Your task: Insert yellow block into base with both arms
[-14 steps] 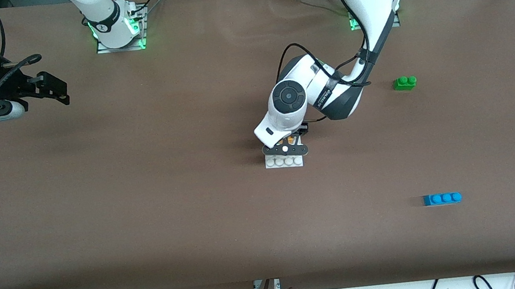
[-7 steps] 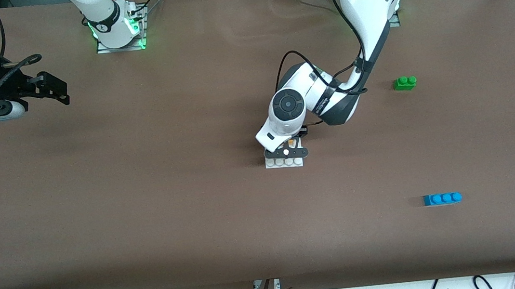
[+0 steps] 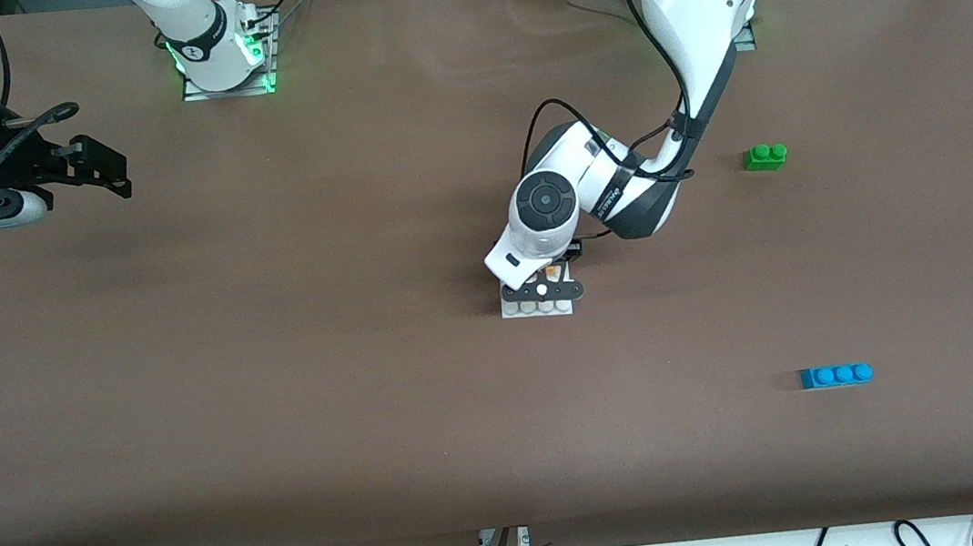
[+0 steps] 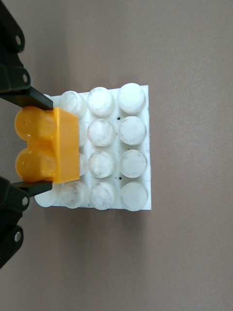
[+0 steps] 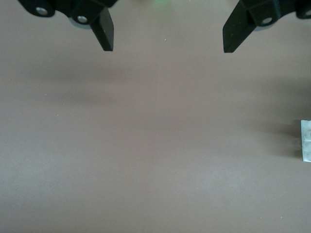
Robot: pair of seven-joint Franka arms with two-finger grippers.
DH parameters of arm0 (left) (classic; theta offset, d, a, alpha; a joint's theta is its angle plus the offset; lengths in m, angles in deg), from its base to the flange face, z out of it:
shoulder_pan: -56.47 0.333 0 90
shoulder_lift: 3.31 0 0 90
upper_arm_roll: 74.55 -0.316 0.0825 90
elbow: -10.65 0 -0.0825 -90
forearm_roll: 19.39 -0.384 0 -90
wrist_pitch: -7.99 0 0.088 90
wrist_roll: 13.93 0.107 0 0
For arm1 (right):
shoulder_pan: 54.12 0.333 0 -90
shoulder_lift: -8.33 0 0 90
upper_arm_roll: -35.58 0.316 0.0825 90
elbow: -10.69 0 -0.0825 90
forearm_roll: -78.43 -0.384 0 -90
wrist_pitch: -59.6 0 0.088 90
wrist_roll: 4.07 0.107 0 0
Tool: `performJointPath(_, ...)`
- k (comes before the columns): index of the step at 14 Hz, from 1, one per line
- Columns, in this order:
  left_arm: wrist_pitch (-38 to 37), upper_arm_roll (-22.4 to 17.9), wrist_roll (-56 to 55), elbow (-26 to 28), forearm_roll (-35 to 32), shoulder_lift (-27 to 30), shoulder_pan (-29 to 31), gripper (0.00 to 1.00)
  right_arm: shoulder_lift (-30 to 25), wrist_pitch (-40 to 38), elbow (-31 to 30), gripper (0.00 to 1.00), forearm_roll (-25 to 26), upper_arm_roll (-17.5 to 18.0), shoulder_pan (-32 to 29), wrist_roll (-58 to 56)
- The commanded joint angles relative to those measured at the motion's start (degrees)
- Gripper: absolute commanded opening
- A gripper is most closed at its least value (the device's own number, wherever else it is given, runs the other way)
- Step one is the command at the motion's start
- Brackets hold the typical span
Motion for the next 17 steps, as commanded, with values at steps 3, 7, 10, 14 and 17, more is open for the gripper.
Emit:
performJointPath(3, 1.4, -0.8, -0.8, -1.5, -1.5, -0.9, -0.9, 0.27, -0.8, -0.8, -0.2, 0.99, -0.1, 0.1, 0.0, -0.2)
performJointPath(7, 1.5, -0.9, -0.8, -1.4, -2.0, -1.0, -1.0, 0.27, -0.9, -0.9, -0.3, 0.99, -0.1, 0.1, 0.0, -0.2)
performJointPath(10, 1.3, -0.8, -1.0, -0.8, -3.7, -1.1, -1.0, 0.27, -0.8, -0.9, -0.2, 0.99, -0.1, 0.1, 0.0, -0.2)
performJointPath(14, 1.5, -0.8, -1.0, -0.6, -3.9, -2.0, -1.1, 0.29, -0.8, -0.9, -0.2, 0.99, -0.1, 0.1, 0.0, -0.2)
performJointPath(17, 1.7, -0.9, -1.1, -0.9, -3.8, -3.1, -2.2, 0.57, -0.8, -0.9, -0.2, 0.99, -0.1, 0.0, 0.0, -0.3)
